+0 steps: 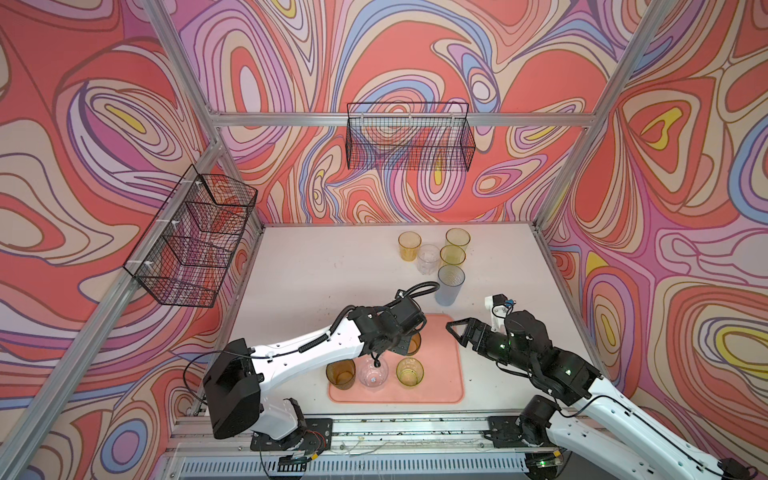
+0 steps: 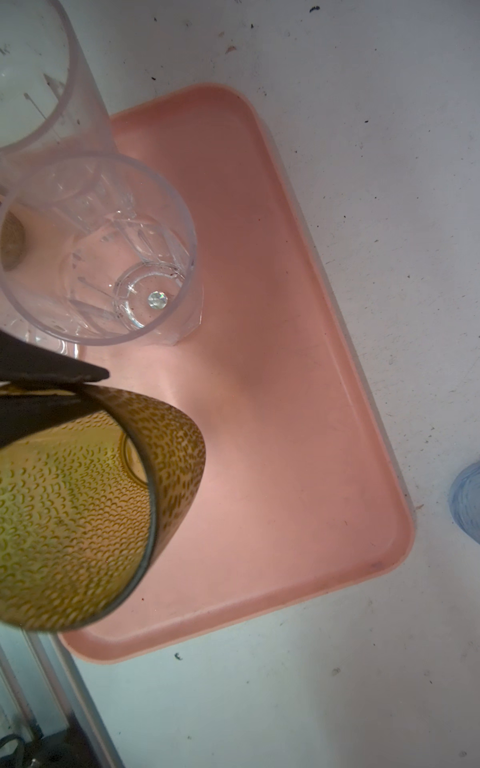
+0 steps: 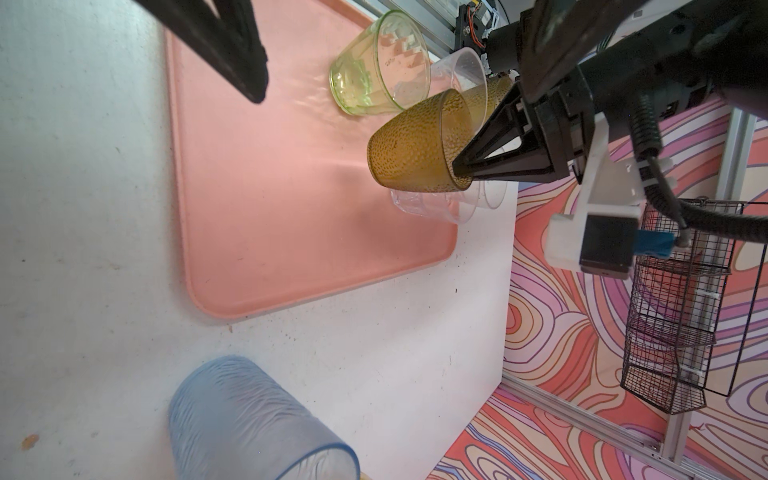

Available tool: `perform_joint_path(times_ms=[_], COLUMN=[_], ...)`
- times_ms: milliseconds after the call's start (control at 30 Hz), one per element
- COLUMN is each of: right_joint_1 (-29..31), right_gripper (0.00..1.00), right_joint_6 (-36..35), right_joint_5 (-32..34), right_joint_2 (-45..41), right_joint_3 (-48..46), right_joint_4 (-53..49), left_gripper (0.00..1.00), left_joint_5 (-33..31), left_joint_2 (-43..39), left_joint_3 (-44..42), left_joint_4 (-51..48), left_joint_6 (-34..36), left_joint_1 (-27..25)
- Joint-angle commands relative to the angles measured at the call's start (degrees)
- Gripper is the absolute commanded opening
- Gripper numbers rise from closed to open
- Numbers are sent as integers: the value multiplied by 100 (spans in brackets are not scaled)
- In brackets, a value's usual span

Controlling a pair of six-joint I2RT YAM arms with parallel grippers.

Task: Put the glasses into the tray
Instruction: 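Lift the olive glass with the left gripper and carry it over the tray, then lower the olive glass onto the tray and open the left gripper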

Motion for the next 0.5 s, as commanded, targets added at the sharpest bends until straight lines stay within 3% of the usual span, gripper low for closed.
perform_joint_path(times_ms=[0,467], right_joint_1=[-33,-31], right_gripper=[97,97], right_joint_6=[58,59], right_joint_5=[27,73], right_joint_2=[-48,-56], right_joint_3=[-57,-82], right_joint_4=[-99,-144], left_gripper=[0,0], left_joint_5=[-128,-200], left_joint_2=[134,568], left_joint_3=[99,202], left_joint_4=[50,52], left_joint_6=[-125,-76], left_joint_1=[-52,-45])
